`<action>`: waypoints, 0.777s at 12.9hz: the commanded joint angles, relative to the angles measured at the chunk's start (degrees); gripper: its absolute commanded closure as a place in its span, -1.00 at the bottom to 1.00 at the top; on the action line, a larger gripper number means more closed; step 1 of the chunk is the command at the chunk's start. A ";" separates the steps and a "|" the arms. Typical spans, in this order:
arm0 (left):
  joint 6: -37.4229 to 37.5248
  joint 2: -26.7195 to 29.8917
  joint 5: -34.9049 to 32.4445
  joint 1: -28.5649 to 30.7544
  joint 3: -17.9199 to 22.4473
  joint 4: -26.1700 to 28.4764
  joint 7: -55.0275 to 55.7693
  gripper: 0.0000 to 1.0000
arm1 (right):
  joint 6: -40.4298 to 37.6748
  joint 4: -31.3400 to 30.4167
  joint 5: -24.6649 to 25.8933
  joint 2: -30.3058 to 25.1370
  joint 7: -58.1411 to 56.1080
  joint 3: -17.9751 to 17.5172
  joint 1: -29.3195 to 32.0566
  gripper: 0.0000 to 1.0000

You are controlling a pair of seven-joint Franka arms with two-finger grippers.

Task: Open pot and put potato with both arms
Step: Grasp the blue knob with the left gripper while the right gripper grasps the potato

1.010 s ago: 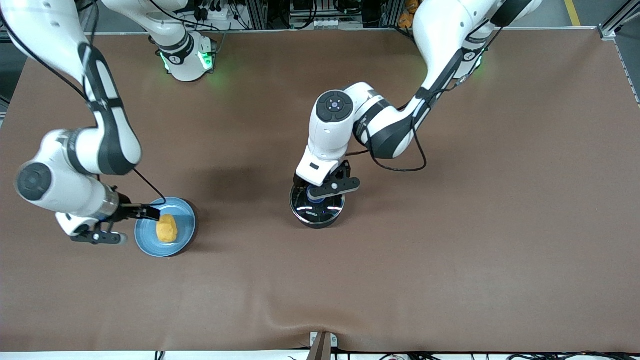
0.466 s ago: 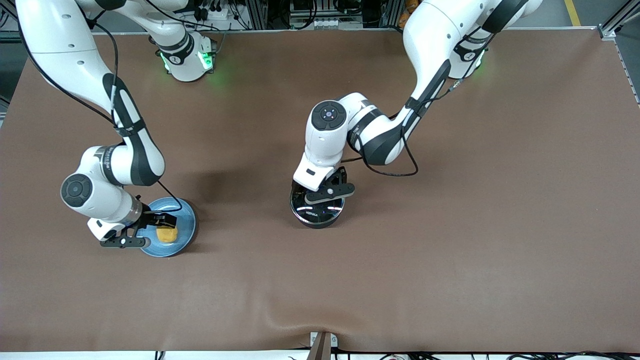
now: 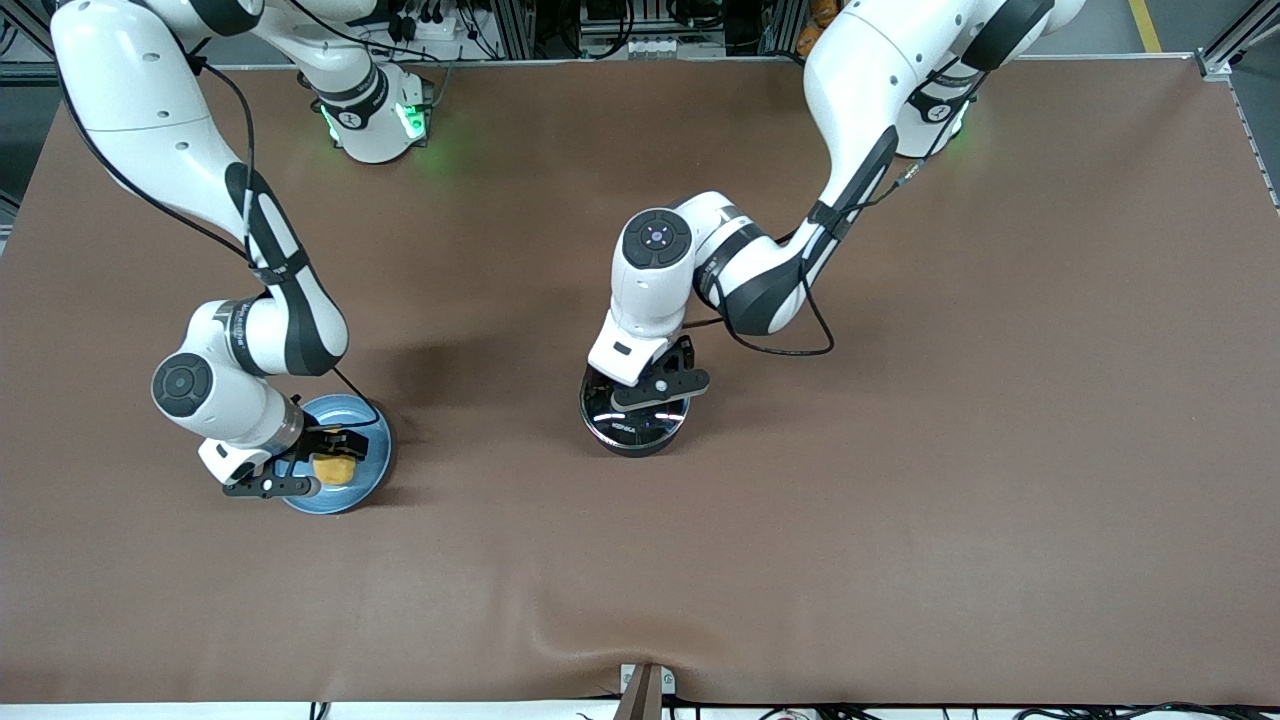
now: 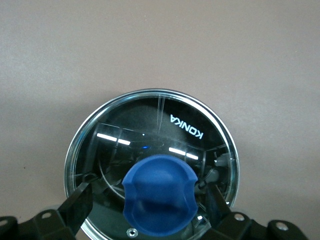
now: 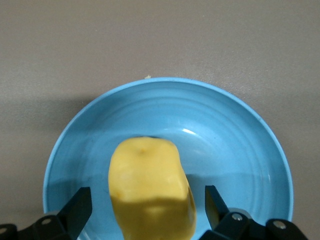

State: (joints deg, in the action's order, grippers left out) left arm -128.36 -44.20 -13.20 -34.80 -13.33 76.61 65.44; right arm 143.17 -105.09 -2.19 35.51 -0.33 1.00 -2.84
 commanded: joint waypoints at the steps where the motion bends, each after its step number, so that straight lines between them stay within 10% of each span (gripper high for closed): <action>1: -0.49 -1.59 -1.66 -1.23 0.50 -1.73 0.56 -1.00 | 1.85 -0.37 -0.98 0.70 -1.17 -0.12 0.12 -1.00; 4: -0.49 -1.59 -1.66 -1.24 0.50 -1.90 0.21 -1.00 | 1.85 -0.38 -0.98 0.70 -1.17 -0.03 0.12 -0.95; 7: -0.84 -1.59 -1.66 -1.15 0.50 -1.82 -1.10 -0.79 | 1.76 -0.38 -0.98 0.52 -1.17 -0.12 0.03 0.14; 10: -0.84 -1.59 -1.66 -0.97 0.50 -1.82 -2.07 -0.68 | 0.01 -0.38 -0.98 -1.31 -1.43 -0.12 0.03 0.68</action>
State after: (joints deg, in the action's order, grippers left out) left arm -129.00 -44.81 -13.24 -35.41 -13.24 76.54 63.93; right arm 144.14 -104.89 -2.19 36.20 -0.38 1.03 -2.84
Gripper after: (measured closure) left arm 0.141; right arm 0.427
